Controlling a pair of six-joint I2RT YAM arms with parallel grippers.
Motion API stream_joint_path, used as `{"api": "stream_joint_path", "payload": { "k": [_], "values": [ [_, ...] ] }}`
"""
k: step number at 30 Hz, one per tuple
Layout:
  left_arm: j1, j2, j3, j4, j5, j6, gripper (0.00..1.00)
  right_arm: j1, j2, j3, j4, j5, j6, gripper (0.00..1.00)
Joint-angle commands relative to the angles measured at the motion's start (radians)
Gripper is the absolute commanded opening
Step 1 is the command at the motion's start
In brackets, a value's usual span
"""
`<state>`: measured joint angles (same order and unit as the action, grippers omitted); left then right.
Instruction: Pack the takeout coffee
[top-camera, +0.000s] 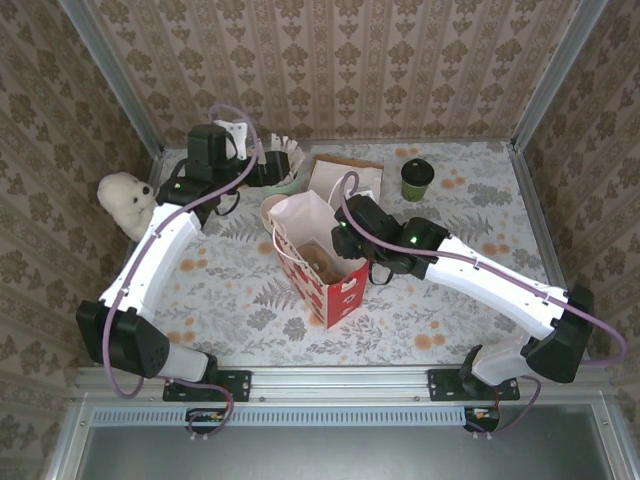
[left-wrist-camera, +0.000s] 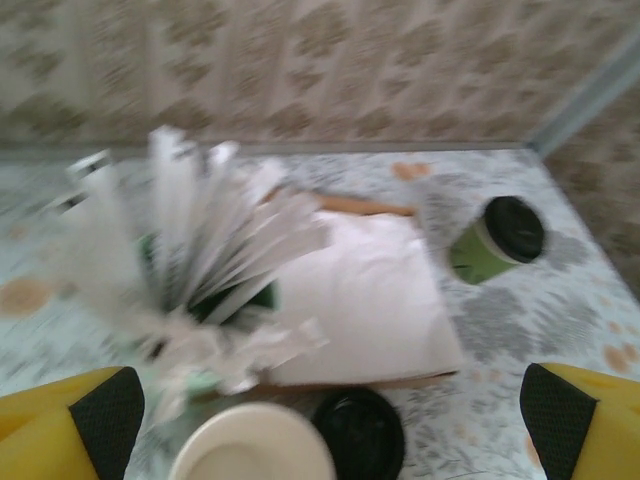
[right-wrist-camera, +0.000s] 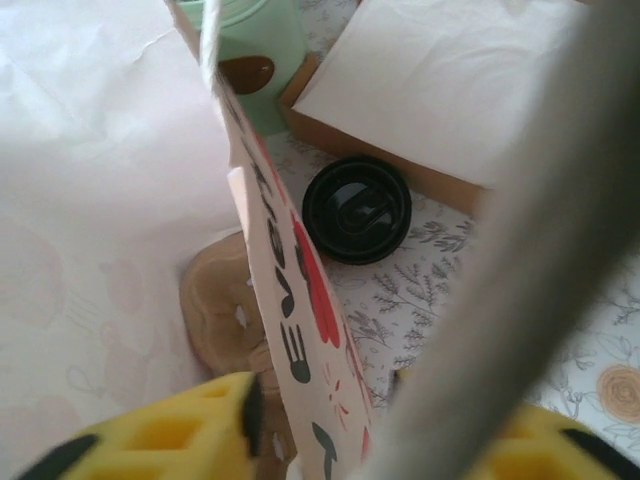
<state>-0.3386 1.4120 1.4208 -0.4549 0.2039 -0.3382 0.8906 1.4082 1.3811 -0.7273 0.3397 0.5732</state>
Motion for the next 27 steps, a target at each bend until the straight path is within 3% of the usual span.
{"api": "stream_joint_path", "payload": {
  "k": [1, 9, 12, 15, 21, 24, 27],
  "values": [
    [0.015, -0.052, 0.029, -0.22, -0.268, -0.109, 1.0, -0.034, -0.049, -0.009, 0.036, -0.133, -0.051, 0.53],
    [0.018, -0.236, -0.156, -0.521, -0.486, -0.27, 1.0, -0.069, -0.081, -0.026, 0.046, -0.205, -0.124, 0.63],
    [0.018, -0.268, -0.202, -0.579, -0.347, -0.193, 1.0, -0.069, -0.08, -0.034, 0.069, -0.203, -0.121, 0.68],
    [0.015, -0.252, -0.245, -0.67, -0.259, -0.244, 1.0, -0.068, -0.084, -0.068, 0.125, -0.201, -0.102, 0.74],
    [-0.083, -0.268, -0.459, -0.462, -0.086, -0.452, 1.0, -0.068, -0.099, -0.122, 0.185, -0.181, -0.092, 0.99],
    [-0.111, -0.217, -0.511, -0.324, -0.016, -0.525, 1.0, -0.069, -0.117, -0.146, 0.224, -0.187, -0.089, 1.0],
    [-0.146, -0.159, -0.526, -0.237, -0.025, -0.543, 1.0, -0.069, -0.131, -0.17, 0.232, -0.235, -0.097, 1.0]
  ]
}}
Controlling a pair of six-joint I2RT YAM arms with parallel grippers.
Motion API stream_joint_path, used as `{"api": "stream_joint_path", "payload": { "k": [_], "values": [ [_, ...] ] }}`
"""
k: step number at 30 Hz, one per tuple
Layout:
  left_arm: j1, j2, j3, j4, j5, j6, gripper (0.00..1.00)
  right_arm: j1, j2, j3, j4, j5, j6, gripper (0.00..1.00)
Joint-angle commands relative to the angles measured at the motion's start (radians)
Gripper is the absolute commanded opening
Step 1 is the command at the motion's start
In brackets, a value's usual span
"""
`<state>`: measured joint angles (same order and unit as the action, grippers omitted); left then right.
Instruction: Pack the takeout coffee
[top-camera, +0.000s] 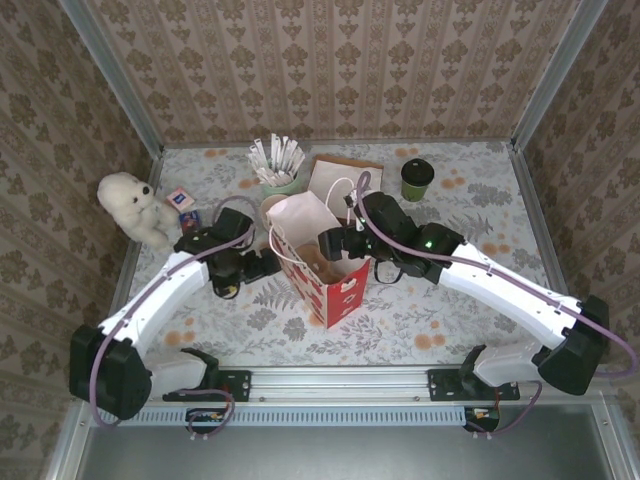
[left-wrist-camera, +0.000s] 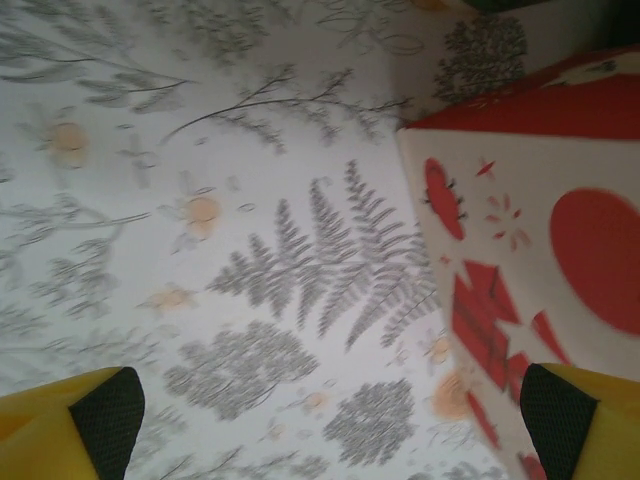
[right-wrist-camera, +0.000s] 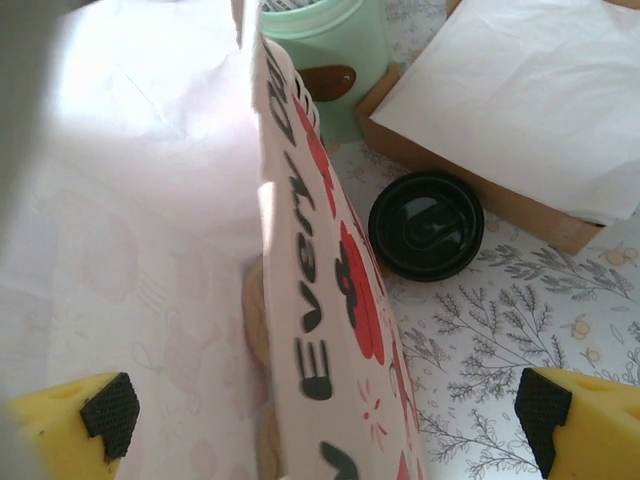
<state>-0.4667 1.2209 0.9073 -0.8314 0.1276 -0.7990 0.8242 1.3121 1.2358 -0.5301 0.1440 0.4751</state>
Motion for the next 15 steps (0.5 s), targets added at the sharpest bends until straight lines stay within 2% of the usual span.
{"api": "stream_joint_path", "payload": {
  "k": [1, 9, 15],
  "values": [
    [-0.018, 0.057, -0.009, 0.14, 0.021, -0.1, 1.0, -0.002, -0.039, -0.03, 0.036, -0.066, -0.006, 1.0],
    [-0.017, 0.184, 0.051, 0.158, -0.094, -0.146, 1.0, -0.002, -0.045, -0.045, 0.042, -0.189, -0.012, 1.0],
    [-0.019, 0.179, 0.025, 0.195, -0.118, -0.194, 1.0, -0.006, -0.091, -0.055, 0.011, -0.125, -0.069, 1.0]
  ]
}}
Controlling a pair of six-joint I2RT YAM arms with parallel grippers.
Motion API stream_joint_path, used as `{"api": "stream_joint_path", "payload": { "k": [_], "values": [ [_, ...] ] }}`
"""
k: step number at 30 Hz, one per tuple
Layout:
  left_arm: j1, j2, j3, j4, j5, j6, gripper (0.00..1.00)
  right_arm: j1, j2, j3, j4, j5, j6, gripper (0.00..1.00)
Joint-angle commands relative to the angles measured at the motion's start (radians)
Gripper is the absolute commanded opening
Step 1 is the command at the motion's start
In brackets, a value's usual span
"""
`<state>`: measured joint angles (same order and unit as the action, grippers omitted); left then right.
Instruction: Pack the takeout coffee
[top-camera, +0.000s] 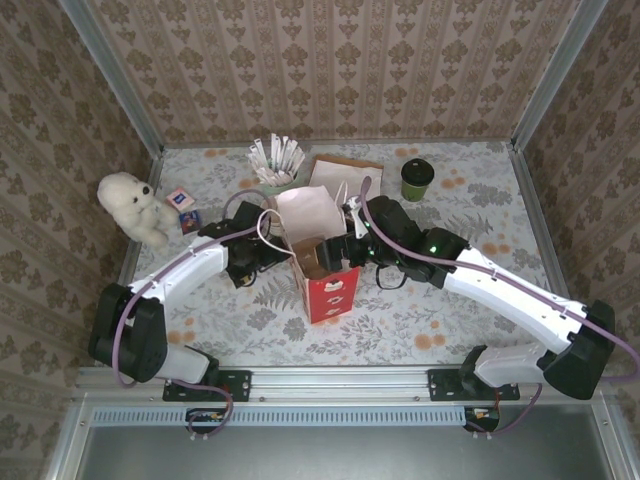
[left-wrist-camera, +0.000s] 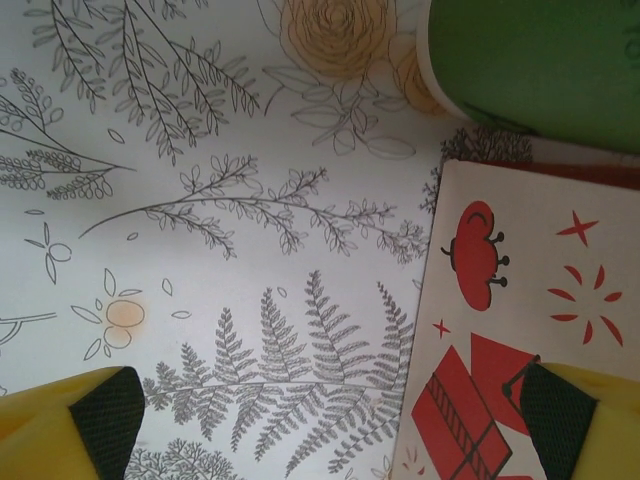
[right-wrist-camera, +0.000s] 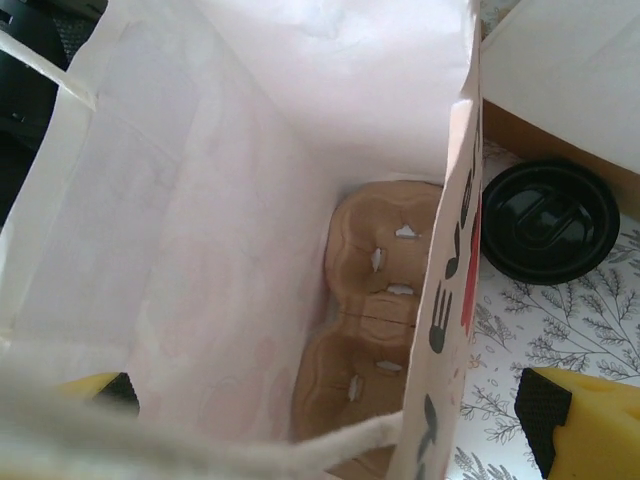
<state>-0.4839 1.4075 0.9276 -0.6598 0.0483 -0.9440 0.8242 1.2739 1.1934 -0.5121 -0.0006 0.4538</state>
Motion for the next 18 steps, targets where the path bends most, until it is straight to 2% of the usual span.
{"api": "stream_joint_path", "payload": {
  "k": [1, 7, 11, 14, 18],
  "values": [
    [-0.002, -0.008, 0.001, 0.026, -0.041, -0.056, 1.0, -0.009, -0.063, -0.014, -0.012, 0.028, -0.067, 1.0],
    [-0.005, 0.001, -0.001, 0.035, -0.034, -0.075, 1.0, -0.016, -0.143, -0.019, -0.07, -0.015, -0.257, 1.0],
    [-0.005, 0.005, 0.017, 0.01, -0.046, -0.066, 1.0, -0.022, -0.173, -0.01, -0.075, 0.122, -0.297, 1.0],
    [-0.006, 0.005, 0.025, 0.006, -0.062, -0.069, 1.0, -0.051, -0.204, -0.035, 0.009, 0.164, -0.31, 1.0],
    [-0.005, -0.005, 0.023, 0.022, -0.069, -0.075, 1.0, -0.088, -0.241, -0.078, 0.171, 0.142, -0.316, 1.0]
  ]
}}
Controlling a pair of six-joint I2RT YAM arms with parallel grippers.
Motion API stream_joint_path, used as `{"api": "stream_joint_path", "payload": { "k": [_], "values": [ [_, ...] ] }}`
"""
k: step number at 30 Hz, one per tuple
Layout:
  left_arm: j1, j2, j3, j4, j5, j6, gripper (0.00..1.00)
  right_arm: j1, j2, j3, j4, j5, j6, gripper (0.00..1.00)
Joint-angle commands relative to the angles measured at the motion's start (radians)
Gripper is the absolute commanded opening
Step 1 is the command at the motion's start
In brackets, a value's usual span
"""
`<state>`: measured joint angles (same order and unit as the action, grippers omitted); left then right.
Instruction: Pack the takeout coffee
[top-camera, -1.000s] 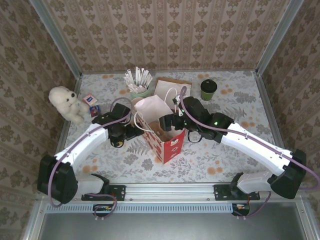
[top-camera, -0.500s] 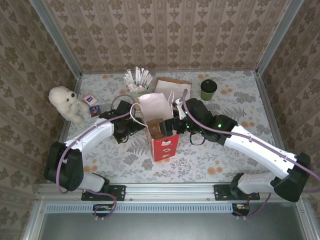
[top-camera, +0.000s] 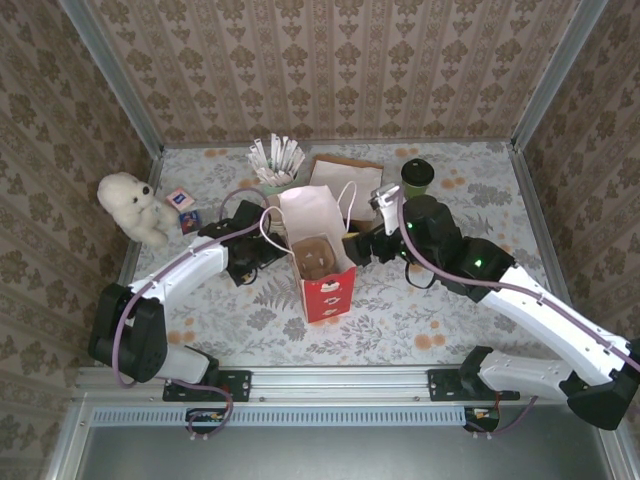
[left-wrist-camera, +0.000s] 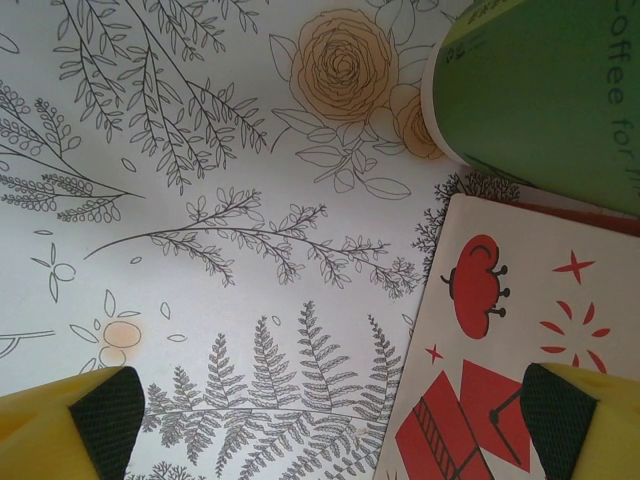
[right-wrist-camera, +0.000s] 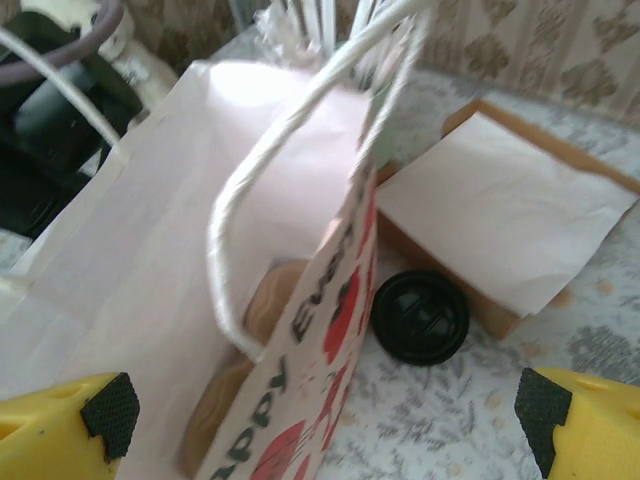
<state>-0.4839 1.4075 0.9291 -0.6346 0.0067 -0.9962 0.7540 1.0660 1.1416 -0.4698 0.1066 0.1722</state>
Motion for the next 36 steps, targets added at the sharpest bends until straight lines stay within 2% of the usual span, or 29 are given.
{"api": "stream_joint_path", "payload": {
  "k": [1, 6, 10, 21, 24, 29, 33, 36],
  "values": [
    [-0.005, -0.009, 0.014, 0.016, -0.02, -0.021, 1.0, -0.025, -0.039, -0.036, 0.168, 0.029, -0.04, 1.0],
    [-0.006, -0.045, -0.026, 0.106, -0.007, -0.028, 1.0, -0.047, -0.044, -0.058, 0.299, 0.03, -0.062, 1.0],
    [-0.004, -0.054, -0.023, 0.074, -0.024, -0.031, 1.0, -0.062, -0.032, -0.082, 0.34, 0.068, -0.088, 1.0],
    [0.011, -0.26, -0.121, 0.084, -0.188, -0.046, 1.0, -0.253, -0.014, -0.119, 0.333, 0.089, 0.102, 1.0],
    [0.021, -0.319, -0.121, 0.089, -0.227, -0.028, 1.0, -0.298, 0.005, -0.082, 0.289, 0.078, 0.091, 1.0],
    [0.021, -0.368, -0.072, 0.084, -0.282, 0.013, 1.0, -0.412, 0.079, 0.024, 0.155, 0.015, 0.067, 1.0],
    [0.021, -0.377, -0.031, 0.094, -0.279, 0.047, 1.0, -0.491, 0.141, 0.117, 0.044, -0.165, 0.05, 1.0],
    [0.021, -0.38, -0.011, 0.102, -0.277, 0.067, 1.0, -0.553, 0.197, 0.188, -0.056, -0.223, 0.067, 1.0]
  ]
}}
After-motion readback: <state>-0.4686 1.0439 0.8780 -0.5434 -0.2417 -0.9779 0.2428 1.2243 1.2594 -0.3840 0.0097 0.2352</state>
